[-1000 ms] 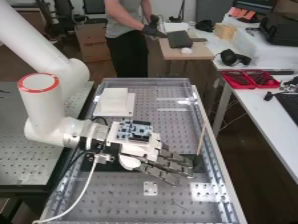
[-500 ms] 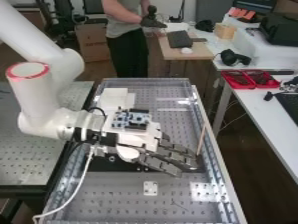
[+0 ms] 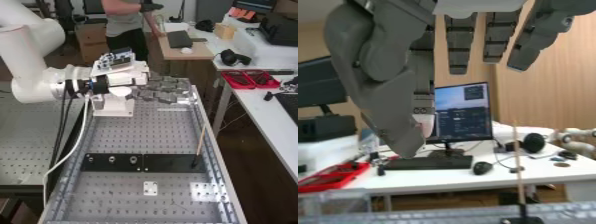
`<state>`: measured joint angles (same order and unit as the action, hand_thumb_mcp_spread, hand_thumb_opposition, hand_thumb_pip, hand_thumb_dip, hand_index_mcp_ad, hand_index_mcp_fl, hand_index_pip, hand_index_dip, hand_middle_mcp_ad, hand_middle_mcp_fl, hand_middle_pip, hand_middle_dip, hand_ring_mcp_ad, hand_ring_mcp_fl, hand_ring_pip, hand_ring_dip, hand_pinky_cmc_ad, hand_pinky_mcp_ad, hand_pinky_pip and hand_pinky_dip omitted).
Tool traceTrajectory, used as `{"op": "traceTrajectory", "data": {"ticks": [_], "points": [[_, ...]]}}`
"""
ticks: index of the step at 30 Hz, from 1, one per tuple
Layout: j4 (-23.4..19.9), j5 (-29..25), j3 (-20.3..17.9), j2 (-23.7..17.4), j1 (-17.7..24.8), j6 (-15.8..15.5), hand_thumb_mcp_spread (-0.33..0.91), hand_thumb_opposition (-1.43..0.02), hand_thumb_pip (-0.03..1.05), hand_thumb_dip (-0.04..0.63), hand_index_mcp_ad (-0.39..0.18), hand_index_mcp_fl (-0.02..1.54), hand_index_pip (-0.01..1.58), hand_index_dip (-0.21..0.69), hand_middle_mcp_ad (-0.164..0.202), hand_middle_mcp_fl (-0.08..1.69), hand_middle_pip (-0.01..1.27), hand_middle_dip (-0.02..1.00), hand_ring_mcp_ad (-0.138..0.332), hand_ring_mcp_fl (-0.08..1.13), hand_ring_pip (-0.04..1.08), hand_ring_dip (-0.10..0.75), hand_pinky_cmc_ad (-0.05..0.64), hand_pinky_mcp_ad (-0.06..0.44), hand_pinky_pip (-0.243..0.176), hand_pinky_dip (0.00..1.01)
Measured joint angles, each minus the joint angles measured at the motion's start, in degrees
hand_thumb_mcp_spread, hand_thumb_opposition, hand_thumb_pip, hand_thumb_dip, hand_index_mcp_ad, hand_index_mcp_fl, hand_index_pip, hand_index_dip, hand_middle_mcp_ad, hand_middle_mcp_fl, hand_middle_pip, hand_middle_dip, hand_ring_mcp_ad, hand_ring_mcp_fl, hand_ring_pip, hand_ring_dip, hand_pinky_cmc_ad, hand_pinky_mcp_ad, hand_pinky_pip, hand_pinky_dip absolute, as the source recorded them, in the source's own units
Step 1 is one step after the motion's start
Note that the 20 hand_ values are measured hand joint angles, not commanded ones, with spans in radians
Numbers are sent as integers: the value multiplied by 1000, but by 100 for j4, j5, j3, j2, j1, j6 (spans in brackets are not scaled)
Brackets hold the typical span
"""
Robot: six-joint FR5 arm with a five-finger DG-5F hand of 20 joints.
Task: Grab the pcb board and place it in the clear container
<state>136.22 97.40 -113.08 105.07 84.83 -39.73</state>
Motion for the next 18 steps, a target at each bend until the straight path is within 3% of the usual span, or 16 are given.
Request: {"op": "traceTrajectory", "data": {"ticks": [9,18], "points": [[-269,314,-26,-89,781,318,475,-962,648,250,-129,499,1522,23,54,138,134,138,140,28,86,28,293,164,-40,300],[-245,535,471,575,1179,452,475,-962,648,250,-129,499,1522,23,59,138,134,138,152,28,86,28,293,166,-40,286]]}}
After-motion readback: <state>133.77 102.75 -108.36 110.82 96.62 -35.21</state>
